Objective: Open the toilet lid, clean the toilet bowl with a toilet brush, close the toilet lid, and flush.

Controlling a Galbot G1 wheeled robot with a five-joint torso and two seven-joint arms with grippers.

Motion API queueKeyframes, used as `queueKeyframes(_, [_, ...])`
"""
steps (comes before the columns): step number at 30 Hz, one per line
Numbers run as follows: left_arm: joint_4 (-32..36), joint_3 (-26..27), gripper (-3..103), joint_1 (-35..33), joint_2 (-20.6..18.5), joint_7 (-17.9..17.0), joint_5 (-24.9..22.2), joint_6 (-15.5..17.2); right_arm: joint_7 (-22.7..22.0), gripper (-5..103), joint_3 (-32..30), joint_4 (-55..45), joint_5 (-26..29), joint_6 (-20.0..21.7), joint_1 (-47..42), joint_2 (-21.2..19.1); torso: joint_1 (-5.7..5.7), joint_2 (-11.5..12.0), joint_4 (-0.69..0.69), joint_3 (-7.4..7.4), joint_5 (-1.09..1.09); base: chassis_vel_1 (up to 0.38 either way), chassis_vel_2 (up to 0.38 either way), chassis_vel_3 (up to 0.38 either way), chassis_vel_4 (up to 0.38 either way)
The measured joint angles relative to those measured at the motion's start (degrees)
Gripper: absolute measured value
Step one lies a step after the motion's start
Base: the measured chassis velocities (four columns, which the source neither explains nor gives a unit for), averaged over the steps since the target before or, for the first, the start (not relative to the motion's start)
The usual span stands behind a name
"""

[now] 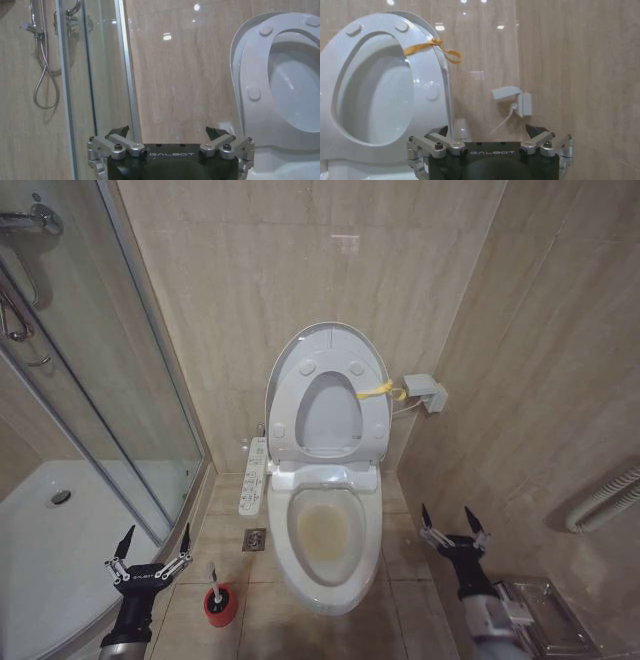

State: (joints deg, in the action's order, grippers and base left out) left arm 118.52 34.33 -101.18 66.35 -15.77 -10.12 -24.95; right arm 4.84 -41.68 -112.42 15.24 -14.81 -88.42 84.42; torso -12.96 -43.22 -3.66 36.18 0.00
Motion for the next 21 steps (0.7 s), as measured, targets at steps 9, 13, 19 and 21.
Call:
queueKeyframes(9, [0.0,0.0,100,0.0,0.0,0.0,0.0,0.0,4.04,100,0.19,3.35,2.84,-1.52,3.51,-1.79,0.0,0.0,0.0,0.0,0.0,0.0,0.0,0.0,0.0])
queueKeyframes(13, [0.0,0.0,100,0.0,0.0,0.0,0.0,0.0,3.13,100,0.39,3.94,4.42,-1.98,3.79,-1.89,0.0,0.0,-0.01,0.0,0.0,0.0,0.0,0.0,0.0])
queueKeyframes(19, [0.0,0.0,100,0.0,0.0,0.0,0.0,0.0,0.56,100,0.58,3.94,5.42,-1.49,3.87,-1.92,0.01,0.0,0.0,0.0,0.0,-0.007,0.003,0.01,-0.004])
queueKeyframes(21, [0.0,0.0,100,-0.01,0.0,0.0,0.0,0.0,0.16,100,0.54,3.94,5.38,-1.39,3.86,-1.96,0.01,0.0,0.0,-0.01,0.0,-0.059,0.031,0.06,-0.026])
